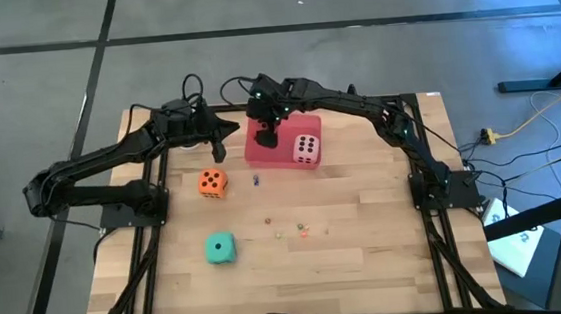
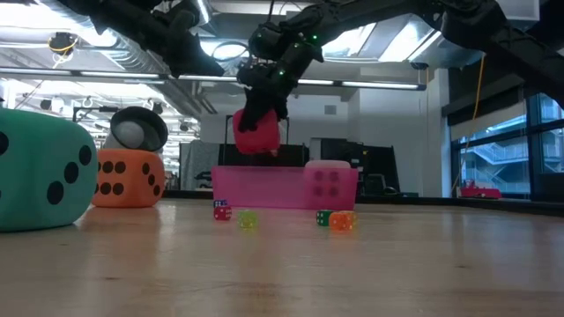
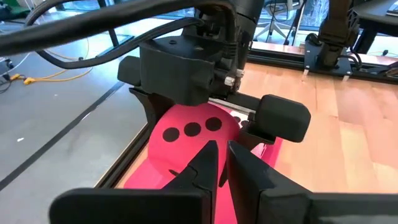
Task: Pick & Place Dice
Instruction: Put the big red dice into the pink bin
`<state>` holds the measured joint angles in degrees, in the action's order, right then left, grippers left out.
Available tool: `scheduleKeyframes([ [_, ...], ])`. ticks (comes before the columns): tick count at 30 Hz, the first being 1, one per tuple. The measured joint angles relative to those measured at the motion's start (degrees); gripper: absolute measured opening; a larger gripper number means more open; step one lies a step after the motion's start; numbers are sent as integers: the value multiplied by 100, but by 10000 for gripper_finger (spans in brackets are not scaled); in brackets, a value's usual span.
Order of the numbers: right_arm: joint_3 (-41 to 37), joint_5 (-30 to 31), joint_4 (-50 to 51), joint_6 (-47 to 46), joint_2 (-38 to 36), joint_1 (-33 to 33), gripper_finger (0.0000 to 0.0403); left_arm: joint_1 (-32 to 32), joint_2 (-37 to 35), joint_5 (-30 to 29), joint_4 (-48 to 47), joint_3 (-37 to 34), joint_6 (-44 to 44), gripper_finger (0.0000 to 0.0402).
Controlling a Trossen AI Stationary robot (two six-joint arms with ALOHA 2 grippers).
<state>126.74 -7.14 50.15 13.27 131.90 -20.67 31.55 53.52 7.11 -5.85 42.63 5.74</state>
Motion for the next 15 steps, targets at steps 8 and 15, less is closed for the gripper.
scheduleKeyframes([
  [8, 0, 173, 86, -172, -1, 12, 400, 0, 0, 0, 0, 0, 0, 29],
  [15, 0, 649, 169, -390, -2, 81, 400, 0, 0, 0, 0, 0, 0, 25],
])
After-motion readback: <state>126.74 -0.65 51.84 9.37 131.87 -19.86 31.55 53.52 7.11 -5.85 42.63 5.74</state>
